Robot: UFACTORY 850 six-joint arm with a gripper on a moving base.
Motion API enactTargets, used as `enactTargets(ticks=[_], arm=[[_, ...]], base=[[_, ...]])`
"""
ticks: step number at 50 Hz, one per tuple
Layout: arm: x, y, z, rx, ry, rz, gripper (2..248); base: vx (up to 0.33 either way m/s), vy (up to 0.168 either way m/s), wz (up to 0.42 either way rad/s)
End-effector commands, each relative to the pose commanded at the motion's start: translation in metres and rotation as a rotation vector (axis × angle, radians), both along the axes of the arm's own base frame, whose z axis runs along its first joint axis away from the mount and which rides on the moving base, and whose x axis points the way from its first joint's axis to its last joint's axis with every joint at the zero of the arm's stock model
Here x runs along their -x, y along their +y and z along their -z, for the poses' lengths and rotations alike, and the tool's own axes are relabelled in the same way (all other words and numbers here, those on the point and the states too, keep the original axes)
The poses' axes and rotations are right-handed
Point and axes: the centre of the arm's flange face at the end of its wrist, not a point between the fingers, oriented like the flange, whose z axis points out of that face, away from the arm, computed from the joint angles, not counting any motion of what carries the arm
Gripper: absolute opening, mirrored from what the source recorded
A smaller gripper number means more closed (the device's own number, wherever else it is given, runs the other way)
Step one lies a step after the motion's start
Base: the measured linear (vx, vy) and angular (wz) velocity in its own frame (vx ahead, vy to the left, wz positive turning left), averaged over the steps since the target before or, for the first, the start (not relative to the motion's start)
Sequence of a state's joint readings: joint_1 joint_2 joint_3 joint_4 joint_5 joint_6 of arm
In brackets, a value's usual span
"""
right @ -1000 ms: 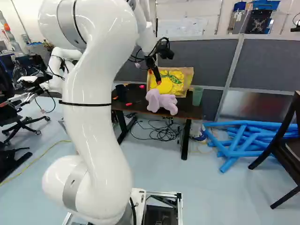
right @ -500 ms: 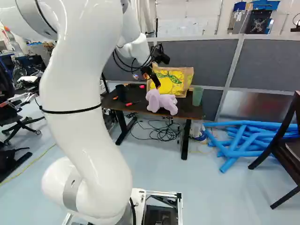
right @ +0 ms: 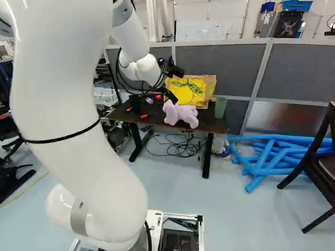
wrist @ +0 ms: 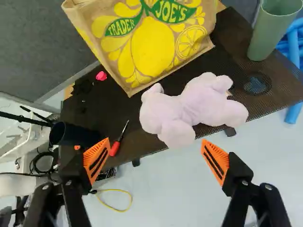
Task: Pick up the bag on the ground and place it on the table
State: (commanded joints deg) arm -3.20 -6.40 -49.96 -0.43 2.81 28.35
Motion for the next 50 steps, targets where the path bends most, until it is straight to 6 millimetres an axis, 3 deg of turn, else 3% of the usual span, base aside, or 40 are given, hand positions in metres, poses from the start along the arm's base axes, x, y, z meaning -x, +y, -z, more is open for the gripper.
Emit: enactTargets(ticks=[31,50], arm=[[0.100,0.016,0.052,0.180,-0.185,-0.161,247],[0.150,0.022,0.077,0.271,-0.270,-0.223,247]], base=[[0.000,0.000,0.000],[0.000,0.000,0.000]])
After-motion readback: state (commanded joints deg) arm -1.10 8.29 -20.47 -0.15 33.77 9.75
